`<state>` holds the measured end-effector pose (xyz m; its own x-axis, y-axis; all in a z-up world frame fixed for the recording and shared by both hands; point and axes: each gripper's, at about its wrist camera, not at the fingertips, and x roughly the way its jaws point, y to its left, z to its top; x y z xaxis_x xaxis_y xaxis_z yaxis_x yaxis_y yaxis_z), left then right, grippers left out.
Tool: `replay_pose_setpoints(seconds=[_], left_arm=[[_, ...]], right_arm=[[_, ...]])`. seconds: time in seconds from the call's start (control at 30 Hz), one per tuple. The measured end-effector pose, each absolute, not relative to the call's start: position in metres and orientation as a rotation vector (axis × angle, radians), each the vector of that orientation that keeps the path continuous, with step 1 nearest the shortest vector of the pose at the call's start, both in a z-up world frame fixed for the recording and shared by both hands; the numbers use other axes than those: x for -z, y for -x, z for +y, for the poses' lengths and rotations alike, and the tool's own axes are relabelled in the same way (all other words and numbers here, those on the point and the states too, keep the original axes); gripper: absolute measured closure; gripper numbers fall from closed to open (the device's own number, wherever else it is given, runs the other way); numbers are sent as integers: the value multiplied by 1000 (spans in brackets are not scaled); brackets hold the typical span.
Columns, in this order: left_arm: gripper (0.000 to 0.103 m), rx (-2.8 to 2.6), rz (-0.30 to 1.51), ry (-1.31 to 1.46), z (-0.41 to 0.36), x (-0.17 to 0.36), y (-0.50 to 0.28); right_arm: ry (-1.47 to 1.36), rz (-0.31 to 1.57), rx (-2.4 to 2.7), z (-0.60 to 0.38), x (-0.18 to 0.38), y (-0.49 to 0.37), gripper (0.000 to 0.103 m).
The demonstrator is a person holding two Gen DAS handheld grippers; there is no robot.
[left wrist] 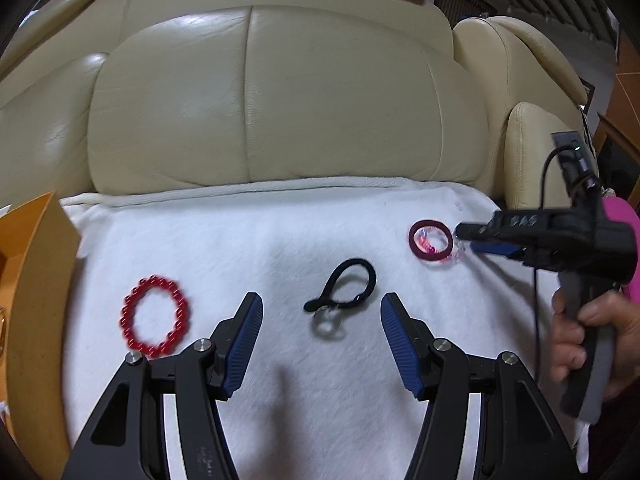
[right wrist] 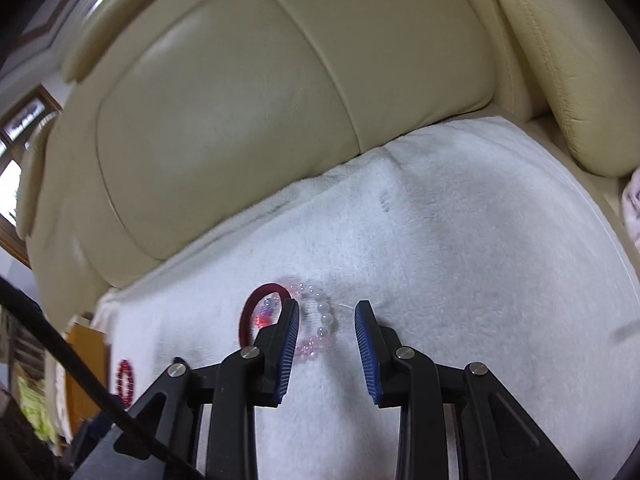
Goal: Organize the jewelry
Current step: 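Grasp the pink-clear bead bracelet with the right gripper while the left grasps the black hair tie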
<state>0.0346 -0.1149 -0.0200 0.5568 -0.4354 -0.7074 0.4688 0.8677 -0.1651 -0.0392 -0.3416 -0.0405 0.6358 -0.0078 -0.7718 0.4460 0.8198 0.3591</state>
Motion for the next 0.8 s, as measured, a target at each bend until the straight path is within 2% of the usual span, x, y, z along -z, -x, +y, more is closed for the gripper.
replay_pose_setpoints(seconds=[0.17, 0.2, 0.27, 0.3, 0.33, 0.5, 0.53, 0.8], left_arm=[[44, 564, 860, -16, -123, 30, -43], [50, 575, 870, -14, -124, 33, -44], [62, 583, 896, -22, -128, 40, -45], [72, 588, 909, -26, -130, 43, -45], [80, 593, 917, -30, -132, 47, -44], [82, 614, 893, -32, -134, 44, -37], [91, 624, 885, -36, -135, 41, -34], [92, 660, 857, -97, -123, 32, -8]], right_arm=[[-434, 871, 322, -327, 45, 28, 72], [-402, 874, 330, -323, 45, 27, 74], [-337, 878, 347, -317, 46, 25, 86], [-314, 881, 348, -314, 47, 25, 92], [-308, 881, 344, -314, 47, 26, 92], [-354, 871, 309, -320, 41, 37, 94], [-368, 868, 301, -322, 39, 41, 94], [-477, 812, 249, -335, 14, 75, 94]])
